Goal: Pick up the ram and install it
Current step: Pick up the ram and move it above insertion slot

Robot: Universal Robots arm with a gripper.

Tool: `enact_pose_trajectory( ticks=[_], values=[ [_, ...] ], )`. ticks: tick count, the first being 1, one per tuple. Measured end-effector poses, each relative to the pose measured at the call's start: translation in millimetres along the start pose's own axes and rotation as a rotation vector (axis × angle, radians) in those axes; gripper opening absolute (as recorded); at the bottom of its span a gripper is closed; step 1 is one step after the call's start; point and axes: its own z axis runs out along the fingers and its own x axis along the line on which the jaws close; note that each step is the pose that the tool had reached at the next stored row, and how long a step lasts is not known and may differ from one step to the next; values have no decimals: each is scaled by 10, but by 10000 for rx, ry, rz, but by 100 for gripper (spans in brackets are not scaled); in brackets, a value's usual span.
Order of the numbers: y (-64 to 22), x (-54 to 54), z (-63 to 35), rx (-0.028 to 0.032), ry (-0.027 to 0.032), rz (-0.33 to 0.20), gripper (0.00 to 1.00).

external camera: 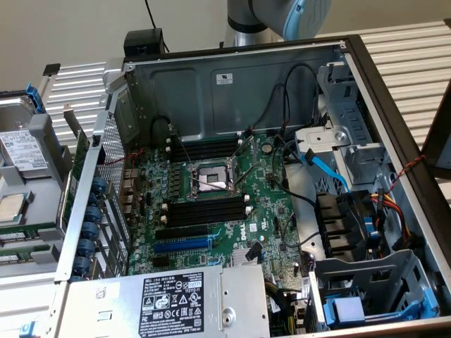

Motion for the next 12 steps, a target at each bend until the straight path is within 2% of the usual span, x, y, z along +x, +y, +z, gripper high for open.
enact_pose_trajectory(
  ticks=[1, 3, 7, 10, 12],
  values=[
    [-1, 0, 11, 2, 11, -180, 11],
    [0, -1, 23, 54, 35, -531, 11],
    [-2, -1, 44, 252, 70, -1126, 11],
    [-14, -2, 61, 420, 84, -1330, 11],
    [-23, -7, 75, 513, 89, -1418, 11]
  ],
)
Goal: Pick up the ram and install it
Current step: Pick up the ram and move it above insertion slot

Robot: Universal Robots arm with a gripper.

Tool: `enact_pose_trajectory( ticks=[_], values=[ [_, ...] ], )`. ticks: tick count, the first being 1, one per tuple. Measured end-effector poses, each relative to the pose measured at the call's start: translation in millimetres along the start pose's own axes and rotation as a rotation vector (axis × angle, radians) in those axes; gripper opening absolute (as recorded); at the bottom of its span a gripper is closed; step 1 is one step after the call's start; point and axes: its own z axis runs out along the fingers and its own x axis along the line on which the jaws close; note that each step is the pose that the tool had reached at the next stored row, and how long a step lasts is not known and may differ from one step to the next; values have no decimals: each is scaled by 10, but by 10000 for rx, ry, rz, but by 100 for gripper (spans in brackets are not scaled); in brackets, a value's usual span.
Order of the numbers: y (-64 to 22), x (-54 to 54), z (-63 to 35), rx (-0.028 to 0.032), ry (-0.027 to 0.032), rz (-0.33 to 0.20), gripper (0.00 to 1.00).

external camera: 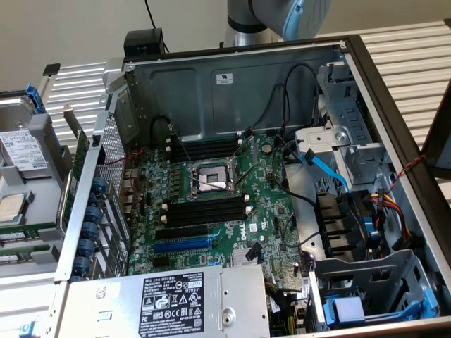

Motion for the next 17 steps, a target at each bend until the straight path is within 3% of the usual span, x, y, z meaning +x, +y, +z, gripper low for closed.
enact_pose_trajectory(
  ticks=[2, 10, 17],
  values=[
    [-9, -7, 26, 31, 0, -77, 11],
    [-80, -15, 171, 32, 2, -165, 11],
    [-83, -18, 297, 32, 4, -275, 11]
  ],
)
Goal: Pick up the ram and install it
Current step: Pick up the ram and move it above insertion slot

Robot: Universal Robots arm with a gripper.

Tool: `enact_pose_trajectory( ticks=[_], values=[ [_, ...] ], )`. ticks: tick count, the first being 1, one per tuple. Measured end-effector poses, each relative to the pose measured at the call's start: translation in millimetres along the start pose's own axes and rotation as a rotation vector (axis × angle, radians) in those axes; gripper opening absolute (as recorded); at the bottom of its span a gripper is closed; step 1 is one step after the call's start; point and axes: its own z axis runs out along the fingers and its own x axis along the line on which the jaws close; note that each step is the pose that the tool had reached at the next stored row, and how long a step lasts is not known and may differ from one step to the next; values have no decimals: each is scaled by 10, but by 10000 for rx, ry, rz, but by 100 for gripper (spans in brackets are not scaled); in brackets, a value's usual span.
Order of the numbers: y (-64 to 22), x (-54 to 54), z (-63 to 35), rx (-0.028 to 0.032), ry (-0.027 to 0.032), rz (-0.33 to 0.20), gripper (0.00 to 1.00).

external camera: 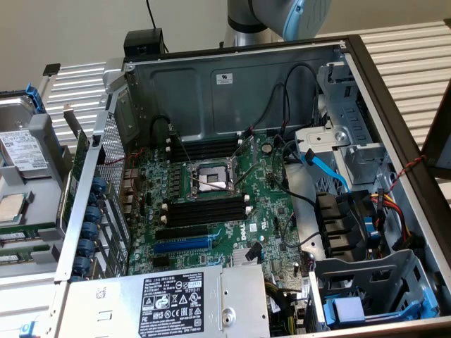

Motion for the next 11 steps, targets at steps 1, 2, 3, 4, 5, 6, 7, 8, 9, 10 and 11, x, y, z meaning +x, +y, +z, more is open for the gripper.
enact_pose_trajectory(
  ticks=[1, 2, 3, 4, 5, 6, 7, 8, 9, 10, 11],
  values=[
    [0, 0, 17, -1, 1, -11, 11],
    [0, 0, 36, -1, 1, -21, 11],
    [-1, 0, 55, 0, 1, -26, 11],
    [-1, -1, 73, 1, 0, -29, 11],
    [-1, -1, 91, 1, 0, -32, 11],
    [-1, -1, 109, 1, 1, -34, 11],
    [-1, -1, 129, 1, 1, -37, 17],
    [-1, -1, 146, -1, 1, -38, 17],
    [-2, -1, 164, 0, 1, -39, 24],
    [-1, -1, 183, 1, 1, -40, 30],
    [-2, -2, 201, 1, 0, -40, 36]
  ],
)
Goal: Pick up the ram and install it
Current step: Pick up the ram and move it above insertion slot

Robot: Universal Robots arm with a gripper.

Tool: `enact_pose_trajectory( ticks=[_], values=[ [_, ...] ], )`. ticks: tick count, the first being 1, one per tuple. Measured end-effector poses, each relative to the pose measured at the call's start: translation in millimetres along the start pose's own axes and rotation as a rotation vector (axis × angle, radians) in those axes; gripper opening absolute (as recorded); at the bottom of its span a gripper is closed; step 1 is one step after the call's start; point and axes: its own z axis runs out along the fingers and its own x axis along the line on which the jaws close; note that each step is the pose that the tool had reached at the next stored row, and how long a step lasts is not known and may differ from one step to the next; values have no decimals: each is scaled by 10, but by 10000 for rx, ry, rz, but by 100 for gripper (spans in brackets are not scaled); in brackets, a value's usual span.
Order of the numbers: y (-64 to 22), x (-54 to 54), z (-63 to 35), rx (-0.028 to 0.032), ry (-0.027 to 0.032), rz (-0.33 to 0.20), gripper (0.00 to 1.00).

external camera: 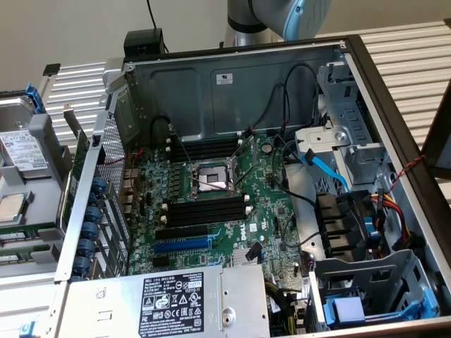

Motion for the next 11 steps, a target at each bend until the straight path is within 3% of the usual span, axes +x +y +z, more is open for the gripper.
enact_pose_trajectory(
  ticks=[1, 2, 11],
  values=[
    [0, 0, 19, 0, 0, -2, 36],
    [-1, 0, 37, 0, 0, -4, 42],
    [-17, -1, 200, -2, 1, -22, 42]
  ],
)
